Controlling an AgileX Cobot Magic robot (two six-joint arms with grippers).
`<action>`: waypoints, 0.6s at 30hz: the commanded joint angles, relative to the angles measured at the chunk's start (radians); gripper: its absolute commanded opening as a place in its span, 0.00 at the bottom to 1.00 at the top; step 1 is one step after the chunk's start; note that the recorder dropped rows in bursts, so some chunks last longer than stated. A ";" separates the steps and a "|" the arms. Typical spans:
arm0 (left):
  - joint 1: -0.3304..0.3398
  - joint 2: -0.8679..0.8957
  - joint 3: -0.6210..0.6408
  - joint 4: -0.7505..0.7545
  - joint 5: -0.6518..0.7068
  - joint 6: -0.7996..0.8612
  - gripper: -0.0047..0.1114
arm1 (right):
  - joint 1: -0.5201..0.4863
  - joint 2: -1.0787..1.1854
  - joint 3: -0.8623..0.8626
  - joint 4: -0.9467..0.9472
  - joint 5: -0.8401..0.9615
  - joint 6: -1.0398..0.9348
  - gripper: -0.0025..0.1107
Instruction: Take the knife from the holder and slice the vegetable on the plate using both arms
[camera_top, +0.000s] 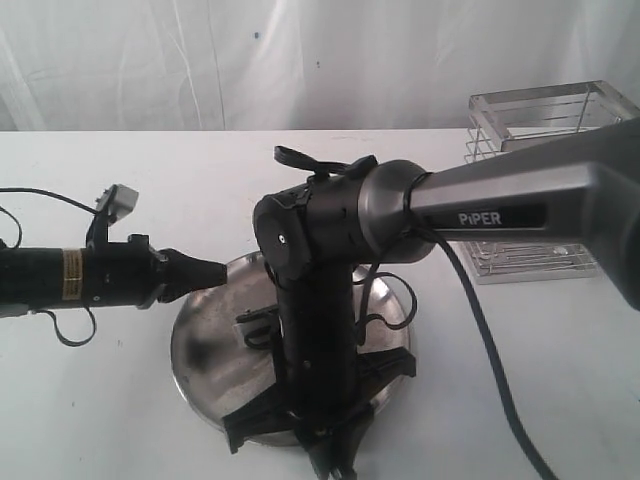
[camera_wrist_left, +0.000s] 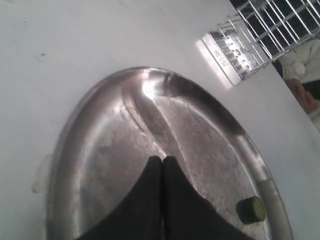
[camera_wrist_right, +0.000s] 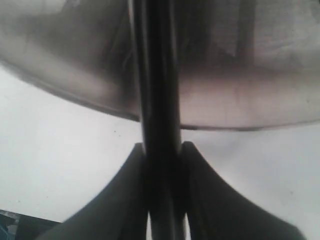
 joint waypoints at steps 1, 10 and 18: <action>-0.043 -0.009 -0.019 0.050 0.012 0.011 0.04 | -0.021 -0.014 0.003 -0.029 0.005 -0.030 0.02; -0.053 -0.007 -0.021 -0.047 0.010 -0.046 0.04 | -0.045 -0.014 0.003 -0.048 0.005 -0.063 0.02; -0.096 -0.003 -0.055 -0.042 0.073 -0.127 0.04 | -0.045 -0.012 0.003 -0.062 0.005 -0.072 0.02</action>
